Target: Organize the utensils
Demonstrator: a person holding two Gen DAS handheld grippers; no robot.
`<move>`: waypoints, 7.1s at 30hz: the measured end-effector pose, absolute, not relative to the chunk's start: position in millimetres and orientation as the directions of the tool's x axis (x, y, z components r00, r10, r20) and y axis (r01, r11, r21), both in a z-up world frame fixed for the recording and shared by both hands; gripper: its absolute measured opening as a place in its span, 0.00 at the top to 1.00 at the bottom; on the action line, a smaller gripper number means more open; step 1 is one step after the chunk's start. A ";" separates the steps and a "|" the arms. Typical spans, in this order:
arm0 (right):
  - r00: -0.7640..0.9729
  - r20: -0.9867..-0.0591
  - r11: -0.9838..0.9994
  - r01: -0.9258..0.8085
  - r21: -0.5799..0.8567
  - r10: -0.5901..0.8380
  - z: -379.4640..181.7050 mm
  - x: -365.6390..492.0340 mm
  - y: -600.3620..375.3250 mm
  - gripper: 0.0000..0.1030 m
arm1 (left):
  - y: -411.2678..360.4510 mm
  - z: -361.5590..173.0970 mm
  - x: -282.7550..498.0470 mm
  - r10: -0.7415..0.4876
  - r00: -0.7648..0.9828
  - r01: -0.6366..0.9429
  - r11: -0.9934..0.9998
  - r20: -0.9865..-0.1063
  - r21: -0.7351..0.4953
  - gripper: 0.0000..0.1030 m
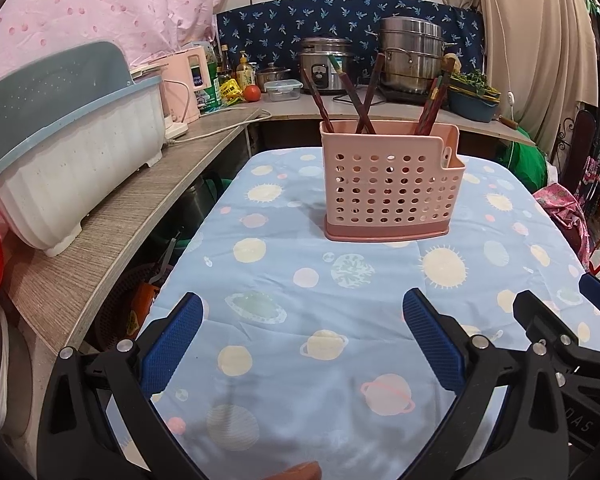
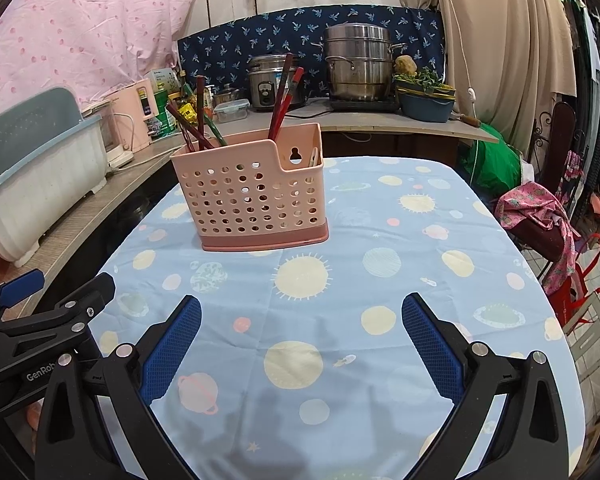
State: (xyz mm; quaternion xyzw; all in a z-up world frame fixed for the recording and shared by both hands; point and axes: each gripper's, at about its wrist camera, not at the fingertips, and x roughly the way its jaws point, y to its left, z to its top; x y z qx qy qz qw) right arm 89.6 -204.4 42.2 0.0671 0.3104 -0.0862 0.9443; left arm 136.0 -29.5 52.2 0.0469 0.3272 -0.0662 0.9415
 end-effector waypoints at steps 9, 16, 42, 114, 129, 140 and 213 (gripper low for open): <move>0.789 -0.601 0.977 0.204 0.062 -0.127 40.2 91.7 -205.1 0.06 | -26.6 49.5 139.8 -0.096 0.765 0.146 0.989 -0.637 0.027 0.07; 0.789 -0.601 0.977 0.204 0.060 -0.128 40.2 92.3 -205.1 0.06 | -29.6 48.7 140.4 -0.087 0.772 0.149 0.988 -0.630 0.046 0.07; 0.789 -0.598 0.977 0.211 0.042 -0.144 42.6 99.1 -206.5 0.06 | -36.1 50.3 145.0 -0.069 0.788 0.148 0.986 -0.612 0.078 0.07; 0.773 -0.616 0.978 0.208 0.016 -0.154 39.0 114.0 -202.2 0.06 | -34.5 41.7 155.0 -0.062 0.772 0.148 0.986 -0.633 0.083 0.07; 0.765 -0.625 0.979 0.205 0.010 -0.154 35.6 118.1 -198.1 0.06 | -31.9 36.0 163.4 -0.068 0.743 0.157 0.985 -0.666 0.075 0.07; 0.765 -0.625 0.978 0.206 0.011 -0.154 35.8 118.7 -198.3 0.06 | -36.2 38.2 162.8 -0.064 0.742 0.164 0.983 -0.668 0.088 0.07; 0.760 -0.631 0.978 0.208 0.007 -0.157 35.6 124.7 -198.4 0.06 | -39.0 44.0 167.2 -0.032 0.771 0.141 0.982 -0.636 0.122 0.07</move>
